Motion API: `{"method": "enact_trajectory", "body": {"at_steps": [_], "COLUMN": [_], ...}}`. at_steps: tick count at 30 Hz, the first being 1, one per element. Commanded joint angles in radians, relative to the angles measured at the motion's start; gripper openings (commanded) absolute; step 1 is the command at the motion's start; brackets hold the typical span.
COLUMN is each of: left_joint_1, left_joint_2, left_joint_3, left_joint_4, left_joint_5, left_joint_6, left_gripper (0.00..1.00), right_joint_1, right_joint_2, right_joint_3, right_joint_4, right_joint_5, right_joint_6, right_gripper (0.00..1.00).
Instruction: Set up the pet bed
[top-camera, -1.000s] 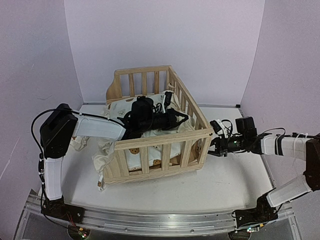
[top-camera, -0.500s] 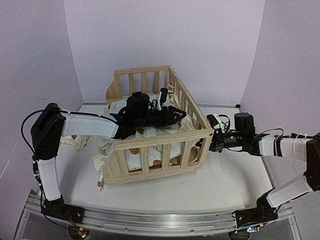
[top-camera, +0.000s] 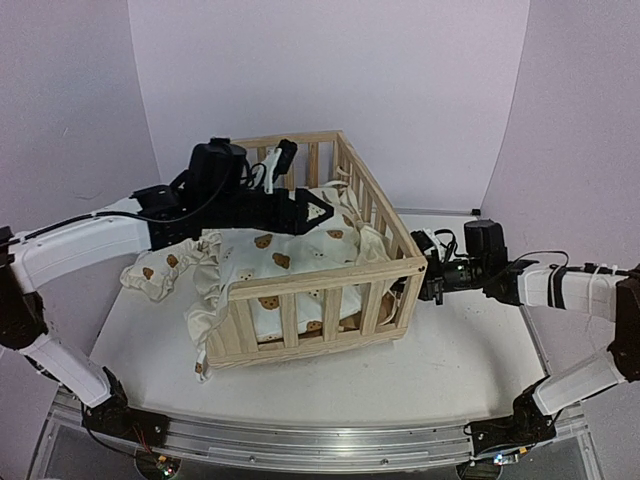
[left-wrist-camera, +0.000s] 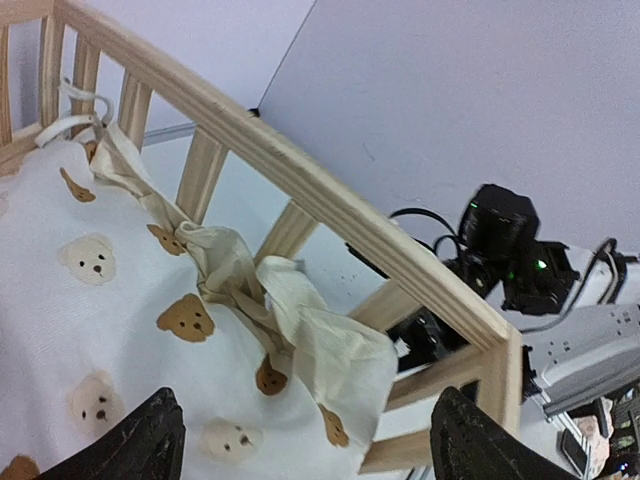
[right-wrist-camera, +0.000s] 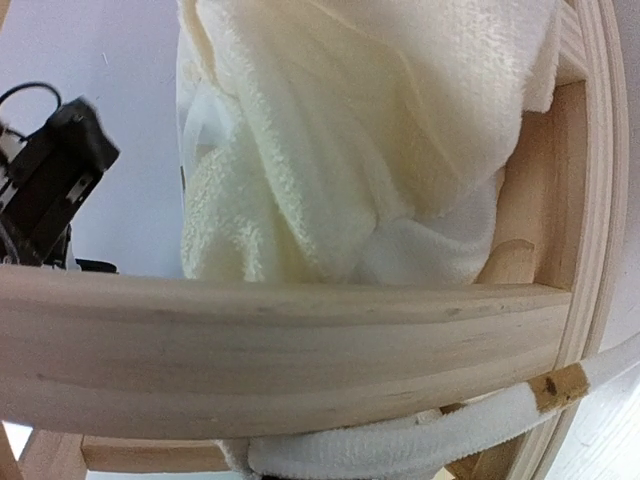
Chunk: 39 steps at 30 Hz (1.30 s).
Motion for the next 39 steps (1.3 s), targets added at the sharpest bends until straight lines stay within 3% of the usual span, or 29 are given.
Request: {"method": "enact_trajectory", "body": {"at_steps": [1, 4, 10, 13, 16, 23, 27, 31, 39], "left_joint_1": [-0.079, -0.182, -0.457, -0.573, -0.590, -0.604, -0.605, -0.605, -0.641], "left_joint_2": [-0.190, -0.241, -0.254, -0.302, -0.251, 0.131, 0.334, 0.452, 0.512], "left_joint_3": [-0.048, -0.083, -0.176, -0.372, -0.454, -0.399, -0.287, -0.237, -0.210], "left_joint_4": [-0.085, -0.085, -0.009, 0.336, 0.535, 0.911, 1.025, 1.138, 1.192], "left_joint_5": [0.026, 0.007, -0.313, -0.405, -0.423, -0.637, -0.761, -0.946, -1.107], "left_joint_6": [0.122, 0.194, 0.377, 0.546, 0.571, 0.594, 0.648, 0.697, 0.780], "left_gripper": [0.84, 0.79, 0.69, 0.72, 0.71, 0.51, 0.34, 0.32, 0.29], "right_joint_1": [0.026, 0.026, 0.026, 0.026, 0.033, 0.091, 0.099, 0.104, 0.103], "right_joint_2": [-0.062, -0.067, -0.077, -0.067, -0.053, -0.065, -0.064, -0.071, -0.073], "right_joint_3": [0.081, 0.073, 0.096, 0.157, 0.182, 0.213, 0.199, 0.191, 0.195], "right_joint_4": [-0.146, -0.148, -0.165, -0.252, -0.278, -0.276, -0.277, -0.276, -0.278], "right_joint_5": [0.024, 0.028, -0.003, -0.006, -0.014, 0.048, 0.052, 0.056, 0.046], "right_joint_6": [0.033, 0.129, 0.221, 0.175, 0.171, 0.215, 0.218, 0.215, 0.208], "right_gripper": [0.00, 0.00, 0.00, 0.00, 0.00, 0.00, 0.00, 0.00, 0.00]}}
